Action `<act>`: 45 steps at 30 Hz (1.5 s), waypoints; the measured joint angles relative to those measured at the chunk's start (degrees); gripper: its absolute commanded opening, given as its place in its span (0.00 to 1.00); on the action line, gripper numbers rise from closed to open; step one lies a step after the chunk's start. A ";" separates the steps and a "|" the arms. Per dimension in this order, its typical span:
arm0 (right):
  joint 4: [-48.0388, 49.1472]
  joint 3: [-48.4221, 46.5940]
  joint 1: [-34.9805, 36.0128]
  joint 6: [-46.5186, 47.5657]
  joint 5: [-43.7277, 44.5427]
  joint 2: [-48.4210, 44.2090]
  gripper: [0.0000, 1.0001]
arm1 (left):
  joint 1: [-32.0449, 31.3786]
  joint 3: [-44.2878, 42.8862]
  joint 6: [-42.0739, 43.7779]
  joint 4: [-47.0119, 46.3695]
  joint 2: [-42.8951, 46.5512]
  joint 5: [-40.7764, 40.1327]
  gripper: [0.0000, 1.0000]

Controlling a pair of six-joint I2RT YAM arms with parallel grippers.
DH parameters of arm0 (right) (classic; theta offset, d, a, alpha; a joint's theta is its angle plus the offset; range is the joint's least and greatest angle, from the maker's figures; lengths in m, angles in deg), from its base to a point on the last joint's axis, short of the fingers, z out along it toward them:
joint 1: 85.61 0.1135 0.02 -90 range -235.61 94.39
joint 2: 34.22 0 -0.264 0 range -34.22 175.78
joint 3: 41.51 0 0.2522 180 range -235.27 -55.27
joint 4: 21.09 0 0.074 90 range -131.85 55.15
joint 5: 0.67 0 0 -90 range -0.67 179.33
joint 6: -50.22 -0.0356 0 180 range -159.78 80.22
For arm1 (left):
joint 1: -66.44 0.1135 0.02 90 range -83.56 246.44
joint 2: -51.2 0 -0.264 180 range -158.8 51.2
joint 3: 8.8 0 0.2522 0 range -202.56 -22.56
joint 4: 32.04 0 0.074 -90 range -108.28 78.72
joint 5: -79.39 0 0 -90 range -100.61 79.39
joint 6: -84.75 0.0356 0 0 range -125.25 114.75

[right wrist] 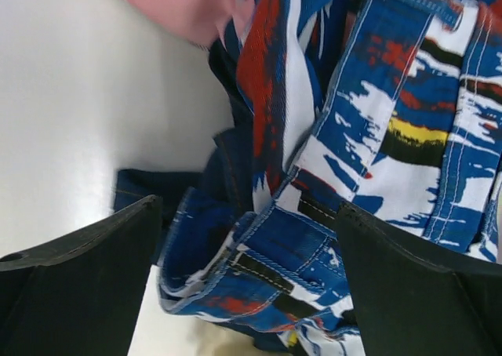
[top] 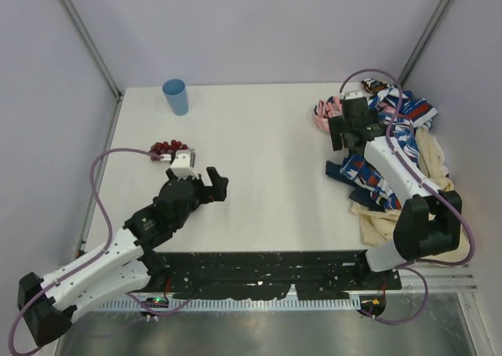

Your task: Pick out a specific cloth from the pile

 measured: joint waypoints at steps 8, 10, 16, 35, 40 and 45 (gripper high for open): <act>-4.74 0.72 -4.61 3.17 11.30 8.41 0.99 | 5.35 -7.87 -0.02 -8.92 -21.86 12.33 1.00; -5.68 0.44 -8.07 0.20 12.74 8.66 1.00 | 5.33 -10.14 -0.04 -11.21 -26.77 15.39 1.00; -5.70 0.90 -22.36 -9.99 12.00 3.28 0.96 | 5.35 -20.00 0.02 -13.33 -39.80 22.62 1.00; 8.37 5.73 -37.07 -19.45 -23.76 12.59 0.60 | 5.40 -25.44 -0.22 -17.25 -47.12 35.50 1.00; 22.23 13.70 -35.69 -24.81 -41.07 12.50 0.53 | 5.40 -25.46 -0.22 -17.27 -47.23 35.80 1.00; 34.03 22.40 -34.25 -31.43 -52.72 9.44 0.46 | 5.38 -27.32 -0.72 -18.47 -51.56 37.77 0.99</act>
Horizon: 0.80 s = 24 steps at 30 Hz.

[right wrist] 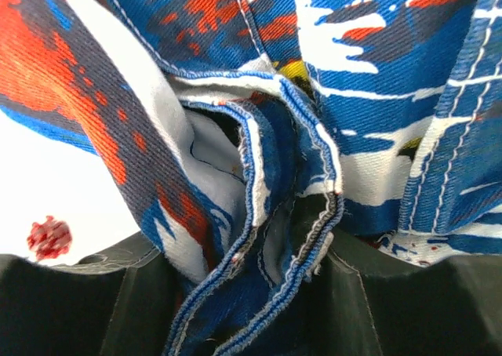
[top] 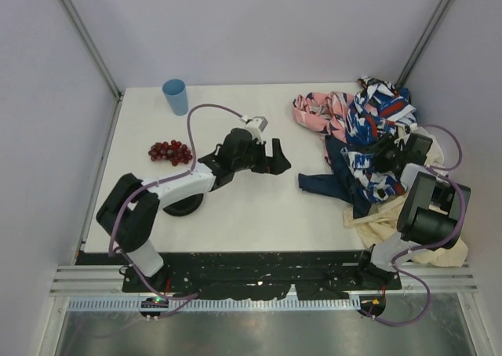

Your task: Pick out a specific cloth from the pile

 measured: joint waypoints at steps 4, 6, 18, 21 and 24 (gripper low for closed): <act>5.33 4.44 0.48 -4.87 -6.19 -1.51 0.46 | -0.28 -4.39 -2.89 -3.63 -9.40 4.74 0.99; 7.17 5.51 0.50 -6.97 -8.35 -1.51 0.48 | -0.94 -7.34 -4.83 -5.77 -15.04 7.54 1.00; 10.38 7.39 0.11 -10.32 -12.11 -1.57 0.50 | -8.33 -36.35 -11.89 -3.52 -39.28 12.07 1.00; 10.69 7.52 0.02 -10.47 -12.28 -1.55 0.50 | -9.62 -39.06 -12.94 -2.93 -42.14 12.61 0.94; 11.19 7.78 0.00 -10.60 -12.28 -1.55 0.50 | -10.95 -41.70 -13.44 -1.09 -45.24 12.94 0.75</act>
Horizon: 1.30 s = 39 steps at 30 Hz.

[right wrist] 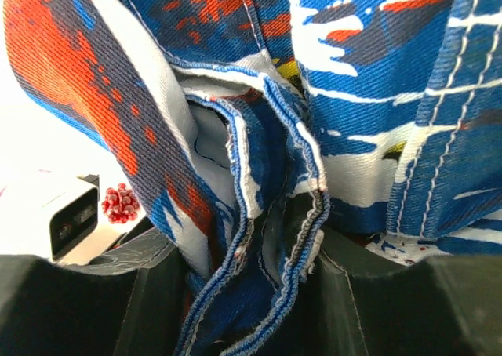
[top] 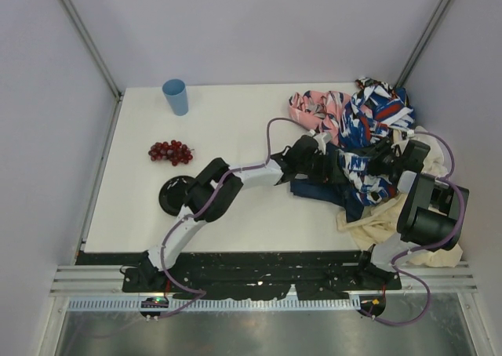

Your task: Pick out a specific cloth from the pile

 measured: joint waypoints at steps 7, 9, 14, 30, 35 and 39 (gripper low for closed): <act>0.59 0.31 -1.14 -1.33 0.20 0.00 0.52 | -0.81 -8.13 0.55 6.54 -4.09 -0.96 0.00; -0.70 0.02 -1.40 -1.14 0.94 -0.02 0.55 | -0.83 -7.98 1.20 7.19 -3.85 -1.75 0.00; -8.15 -1.22 -2.99 0.70 3.72 -1.27 0.58 | -0.44 4.70 3.28 5.18 4.98 -5.27 0.00; -21.68 -5.29 -7.72 6.91 26.01 -1.05 0.63 | 10.12 14.49 22.60 20.74 49.24 -14.14 0.00; -22.08 -5.14 -7.58 7.74 30.10 -1.97 0.68 | 9.57 5.53 27.41 27.56 51.25 -14.21 0.00; -21.57 -4.26 -7.58 8.52 31.87 -3.17 0.74 | 9.38 3.61 30.58 30.91 55.43 -15.87 0.00</act>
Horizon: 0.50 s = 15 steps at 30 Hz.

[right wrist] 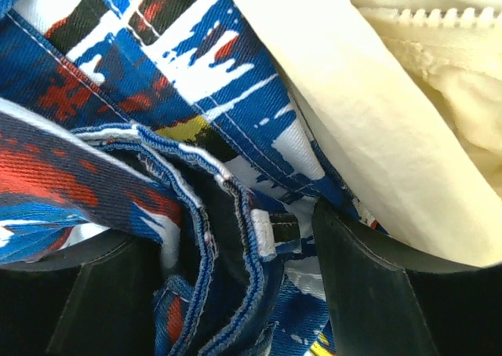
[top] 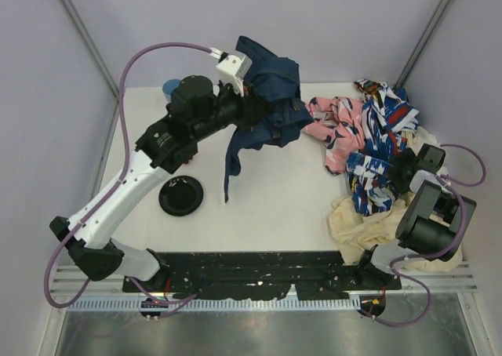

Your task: Pick out a specific cloth from the pile

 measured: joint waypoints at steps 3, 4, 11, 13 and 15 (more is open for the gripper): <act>1.11 1.70 0.00 1.25 0.09 -2.25 0.81 | 0.02 0.13 1.44 1.97 3.23 -1.88 0.00; 1.46 2.40 0.00 1.60 0.07 -3.41 0.83 | 0.02 0.50 1.60 2.05 4.02 -2.27 0.00; -7.72 1.66 6.45 6.34 5.33 -21.42 0.95 | 0.07 7.80 1.22 1.95 7.23 -3.72 0.00; -10.54 -1.03 8.09 7.98 6.03 -27.17 0.95 | 0.07 10.78 0.79 1.51 6.93 -3.80 0.00; -13.14 -4.28 9.07 10.03 6.93 -33.62 0.95 | 0.07 14.71 0.20 1.14 6.71 -4.44 0.02</act>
